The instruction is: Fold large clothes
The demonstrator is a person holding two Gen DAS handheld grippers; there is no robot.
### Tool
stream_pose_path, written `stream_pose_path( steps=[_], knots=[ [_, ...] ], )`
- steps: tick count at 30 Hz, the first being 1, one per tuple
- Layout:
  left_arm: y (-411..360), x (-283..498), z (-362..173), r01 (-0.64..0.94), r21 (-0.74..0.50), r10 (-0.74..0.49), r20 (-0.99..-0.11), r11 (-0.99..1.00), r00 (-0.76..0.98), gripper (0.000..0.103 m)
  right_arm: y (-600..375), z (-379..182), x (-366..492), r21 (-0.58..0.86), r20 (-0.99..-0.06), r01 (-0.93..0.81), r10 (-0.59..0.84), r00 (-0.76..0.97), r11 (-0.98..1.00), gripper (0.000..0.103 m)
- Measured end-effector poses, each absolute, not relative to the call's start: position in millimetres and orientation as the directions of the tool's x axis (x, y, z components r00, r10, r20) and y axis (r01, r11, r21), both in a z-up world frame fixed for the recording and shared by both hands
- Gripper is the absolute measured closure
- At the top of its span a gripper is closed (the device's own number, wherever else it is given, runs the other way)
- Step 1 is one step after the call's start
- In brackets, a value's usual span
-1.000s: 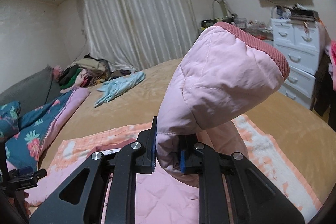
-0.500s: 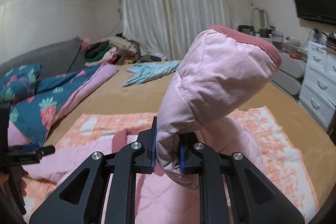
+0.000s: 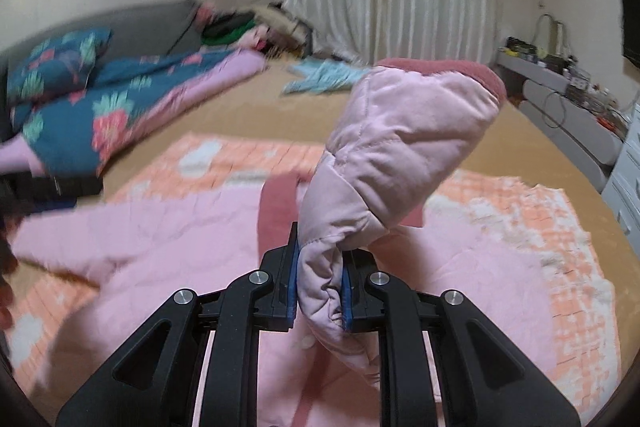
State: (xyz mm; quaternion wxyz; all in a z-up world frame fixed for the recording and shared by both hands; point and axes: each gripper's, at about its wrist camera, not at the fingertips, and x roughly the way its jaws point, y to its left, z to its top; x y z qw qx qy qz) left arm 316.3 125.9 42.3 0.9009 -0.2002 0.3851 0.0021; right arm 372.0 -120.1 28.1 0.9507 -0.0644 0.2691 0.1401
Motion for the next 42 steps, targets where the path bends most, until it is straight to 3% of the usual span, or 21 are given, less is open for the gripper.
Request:
stream_pose_path(
  steps=[4,10,12,14,19,24,25,26,30,36,42],
  knots=[
    [130,318,32,-0.148,-0.404,-0.197,-0.695,0.903,0.692,0.014,-91,-14,377,-0.075,-0.617,-0.348,0.231,0.752,0.935,0.085],
    [133,319,18,-0.145,-0.461,-0.253,-0.694,0.875,0.674,0.014,-58,-54,371,-0.105,-0.686,-0.425,0.244,0.686,0.899,0.071],
    [134,319,11,-0.141,-0.504,-0.297,-0.686,0.852,0.664,0.014,-52,-62,369,-0.105,-0.703,-0.446,0.251,0.665,0.889,0.063],
    [132,319,3,-0.142,-0.536,-0.331,-0.685,0.832,0.649,0.017,-51,-68,367,-0.071,-0.727,-0.471,0.278,0.628,0.879,0.035],
    [120,324,-26,-0.158,-0.573,-0.392,-0.711,0.804,0.584,0.026,-74,-53,347,0.029,-0.725,-0.495,0.359,0.588,0.869,0.018],
    [106,328,-62,-0.204,-0.563,-0.398,-0.756,0.801,0.520,0.037,-128,-35,337,0.065,-0.713,-0.423,0.339,0.614,0.904,0.016],
    [103,328,-66,-0.209,-0.558,-0.396,-0.762,0.803,0.513,0.045,-142,-33,336,0.063,-0.713,-0.397,0.320,0.624,0.916,0.016],
    [99,327,-71,-0.212,-0.552,-0.392,-0.767,0.806,0.508,0.060,-158,-30,336,0.059,-0.713,-0.367,0.297,0.636,0.928,0.016],
    [84,327,-64,-0.144,-0.475,-0.336,-0.775,0.868,0.536,0.086,-210,-29,339,0.045,-0.710,-0.260,0.214,0.671,0.964,0.016],
    [86,327,-14,-0.043,-0.391,-0.274,-0.716,0.920,0.642,0.090,-279,-31,344,0.079,-0.690,-0.081,0.112,0.715,0.994,0.016],
    [100,335,-49,-0.112,-0.291,-0.174,-0.793,0.950,0.584,0.090,-290,-36,353,0.116,-0.691,-0.060,0.124,0.712,0.991,0.016]
  ],
)
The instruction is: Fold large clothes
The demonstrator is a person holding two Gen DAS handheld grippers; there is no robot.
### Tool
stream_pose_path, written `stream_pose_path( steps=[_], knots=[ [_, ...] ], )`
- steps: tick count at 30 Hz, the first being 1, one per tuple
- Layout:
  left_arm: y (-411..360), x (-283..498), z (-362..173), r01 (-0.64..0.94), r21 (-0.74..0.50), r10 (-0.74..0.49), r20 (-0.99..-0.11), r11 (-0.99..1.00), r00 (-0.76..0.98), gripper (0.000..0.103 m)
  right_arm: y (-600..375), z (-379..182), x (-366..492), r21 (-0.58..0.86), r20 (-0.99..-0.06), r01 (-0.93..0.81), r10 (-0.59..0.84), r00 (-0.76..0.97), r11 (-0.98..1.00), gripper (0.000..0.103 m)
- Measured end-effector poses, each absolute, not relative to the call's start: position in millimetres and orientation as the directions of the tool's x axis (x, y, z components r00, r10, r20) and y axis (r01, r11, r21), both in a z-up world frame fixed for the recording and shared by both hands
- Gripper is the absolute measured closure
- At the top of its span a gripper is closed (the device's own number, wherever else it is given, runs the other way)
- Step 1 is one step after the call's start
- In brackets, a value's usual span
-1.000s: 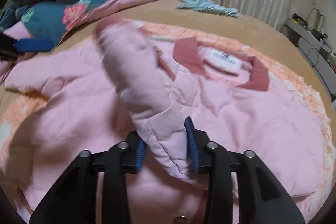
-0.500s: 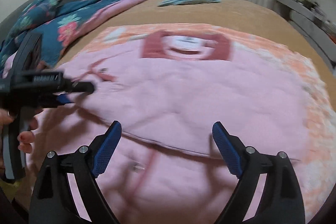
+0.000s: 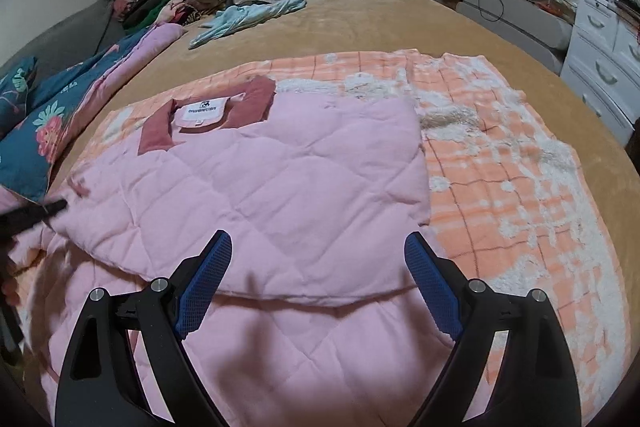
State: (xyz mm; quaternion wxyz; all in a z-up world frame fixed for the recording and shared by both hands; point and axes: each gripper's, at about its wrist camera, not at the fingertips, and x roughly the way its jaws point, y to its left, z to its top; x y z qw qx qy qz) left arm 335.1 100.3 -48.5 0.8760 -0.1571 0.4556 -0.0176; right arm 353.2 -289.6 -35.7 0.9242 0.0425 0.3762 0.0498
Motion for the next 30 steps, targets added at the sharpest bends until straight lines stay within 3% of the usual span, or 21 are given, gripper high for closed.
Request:
stream_pose_path(
  steps=[5,9,14,18,21,25,30],
  knots=[
    [102,330,-77,-0.128,-0.271,-0.158,-0.819,0.954,0.551,0.090,-281,-49,373,0.121,-0.731,-0.065,0.133,0.669,0.991,0.016],
    [101,330,-76,-0.120,-0.258,-0.151,-0.819,0.959,0.554,0.089,-283,-74,387,0.059,-0.801,-0.003,0.049,0.597,0.998,0.014],
    [97,329,-78,-0.109,-0.232,-0.137,-0.825,0.967,0.548,0.080,-290,-97,390,0.060,-0.806,0.021,0.036,0.590,0.998,0.008],
    [100,322,-67,-0.125,-0.210,-0.108,-0.826,0.970,0.554,0.066,-284,-89,385,0.031,-0.797,0.021,0.012,0.604,0.999,0.008],
    [104,314,-56,-0.140,-0.181,-0.071,-0.820,0.973,0.568,0.037,-282,-72,373,0.083,-0.767,0.006,0.060,0.639,0.997,0.008],
    [118,301,-40,-0.189,-0.167,-0.025,-0.810,0.968,0.586,0.009,-266,-49,360,0.092,-0.732,-0.040,0.095,0.674,0.995,0.006],
    [145,281,-25,-0.266,-0.143,0.041,-0.812,0.953,0.582,0.009,-237,-35,352,0.090,-0.720,-0.093,0.129,0.682,0.992,0.005]
  ],
)
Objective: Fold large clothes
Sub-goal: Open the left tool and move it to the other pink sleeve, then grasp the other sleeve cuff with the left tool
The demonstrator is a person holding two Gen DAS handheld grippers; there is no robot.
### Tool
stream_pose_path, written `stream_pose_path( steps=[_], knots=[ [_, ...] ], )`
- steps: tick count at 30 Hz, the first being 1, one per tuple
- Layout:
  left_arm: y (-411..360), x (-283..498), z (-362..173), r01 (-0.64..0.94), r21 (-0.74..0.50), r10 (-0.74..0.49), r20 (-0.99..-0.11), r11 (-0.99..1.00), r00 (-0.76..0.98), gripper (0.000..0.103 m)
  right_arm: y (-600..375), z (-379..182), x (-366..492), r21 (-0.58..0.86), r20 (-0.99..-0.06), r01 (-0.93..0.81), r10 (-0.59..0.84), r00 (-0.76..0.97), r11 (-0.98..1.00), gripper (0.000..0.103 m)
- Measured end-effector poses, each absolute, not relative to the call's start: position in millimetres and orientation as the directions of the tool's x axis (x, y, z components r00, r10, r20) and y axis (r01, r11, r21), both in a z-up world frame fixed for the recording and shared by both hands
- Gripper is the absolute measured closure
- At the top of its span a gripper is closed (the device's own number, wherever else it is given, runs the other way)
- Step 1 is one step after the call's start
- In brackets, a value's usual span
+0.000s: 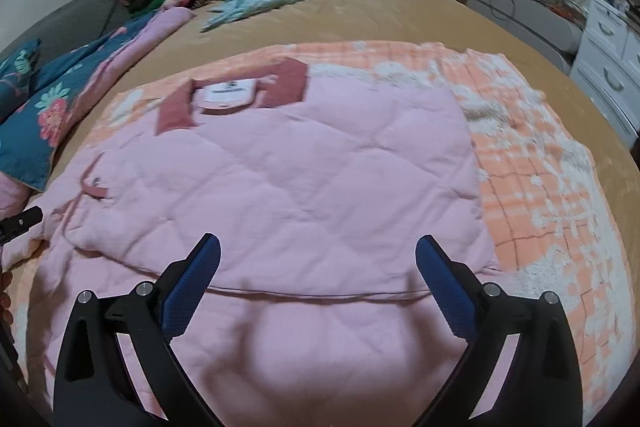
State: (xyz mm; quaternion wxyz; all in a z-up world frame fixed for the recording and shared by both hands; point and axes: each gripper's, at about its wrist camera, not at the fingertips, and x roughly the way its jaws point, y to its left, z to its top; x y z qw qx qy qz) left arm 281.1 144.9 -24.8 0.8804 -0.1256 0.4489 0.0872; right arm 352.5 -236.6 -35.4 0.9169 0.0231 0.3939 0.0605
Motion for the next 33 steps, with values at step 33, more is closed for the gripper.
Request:
stream_pose_path(
  steps=[33],
  knots=[
    [326,172,-6,-0.627,-0.181,0.234,-0.821,0.758,0.521,0.009,-24,66,310,0.023,-0.621,-0.406,0.331,0.711,0.914,0.004]
  ],
)
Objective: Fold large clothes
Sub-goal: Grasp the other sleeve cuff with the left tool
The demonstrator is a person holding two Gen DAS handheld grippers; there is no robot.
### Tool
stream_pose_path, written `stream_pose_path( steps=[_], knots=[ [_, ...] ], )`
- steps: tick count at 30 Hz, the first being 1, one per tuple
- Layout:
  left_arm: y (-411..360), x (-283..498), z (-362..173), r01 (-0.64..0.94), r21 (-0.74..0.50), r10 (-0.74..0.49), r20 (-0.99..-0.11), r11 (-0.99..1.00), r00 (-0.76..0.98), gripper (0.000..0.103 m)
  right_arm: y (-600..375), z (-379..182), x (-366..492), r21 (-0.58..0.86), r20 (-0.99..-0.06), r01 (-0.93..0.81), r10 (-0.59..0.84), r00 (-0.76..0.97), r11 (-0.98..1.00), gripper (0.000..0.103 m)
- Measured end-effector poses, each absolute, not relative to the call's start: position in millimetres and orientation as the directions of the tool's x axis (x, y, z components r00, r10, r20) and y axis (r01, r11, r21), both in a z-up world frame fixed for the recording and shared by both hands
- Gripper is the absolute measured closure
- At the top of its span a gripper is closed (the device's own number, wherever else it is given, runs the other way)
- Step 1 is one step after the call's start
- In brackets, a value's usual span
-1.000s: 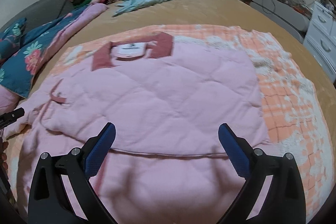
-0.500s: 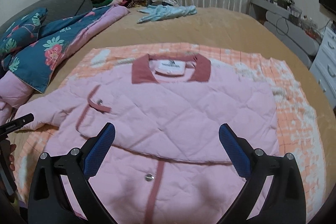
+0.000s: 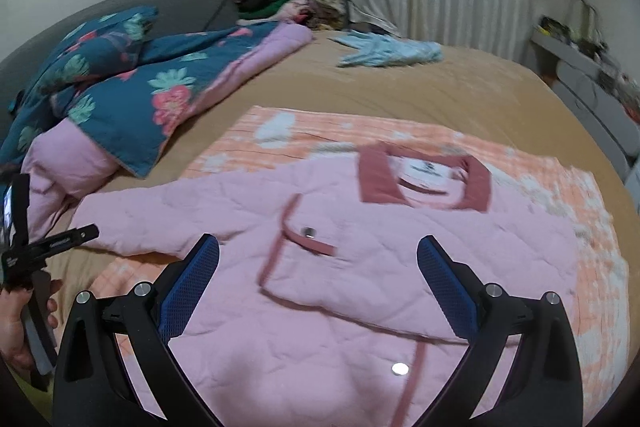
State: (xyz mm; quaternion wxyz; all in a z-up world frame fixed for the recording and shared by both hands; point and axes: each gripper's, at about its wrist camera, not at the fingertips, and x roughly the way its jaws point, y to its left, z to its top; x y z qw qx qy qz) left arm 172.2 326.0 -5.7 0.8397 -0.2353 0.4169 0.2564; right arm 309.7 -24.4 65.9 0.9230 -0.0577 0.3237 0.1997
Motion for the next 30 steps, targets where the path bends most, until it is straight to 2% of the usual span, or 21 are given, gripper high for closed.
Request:
stream_pose_path(
  steps=[6,15,20,24,30],
  knots=[
    [356,160,-16,-0.686,-0.208,0.247,-0.828,0.697,0.503,0.009,8,74,304,0.042,-0.603,-0.463,0.392,0.695,0.885,0.004],
    [398,151,-46,-0.771,-0.240,0.278,-0.836,0.590,0.473,0.009,52,58,308,-0.008,-0.618,-0.531,0.413,0.669,0.847,0.004],
    [420,152,-72,-0.802,-0.297,0.245,-0.847,0.518,0.472,0.009,68,43,318,-0.017,-0.636,-0.543,0.410,0.653,0.839,0.004],
    [436,154,-93,-0.804,-0.406,0.191,-0.831,0.434,0.523,0.009,73,31,324,-0.024,-0.645,-0.549,0.407,0.647,0.835,0.004],
    [449,162,-107,-0.827,-0.431,0.243,-0.812,0.362,0.530,0.009,59,16,330,-0.023,-0.660,-0.537,0.391,0.642,0.843,0.004]
  ],
)
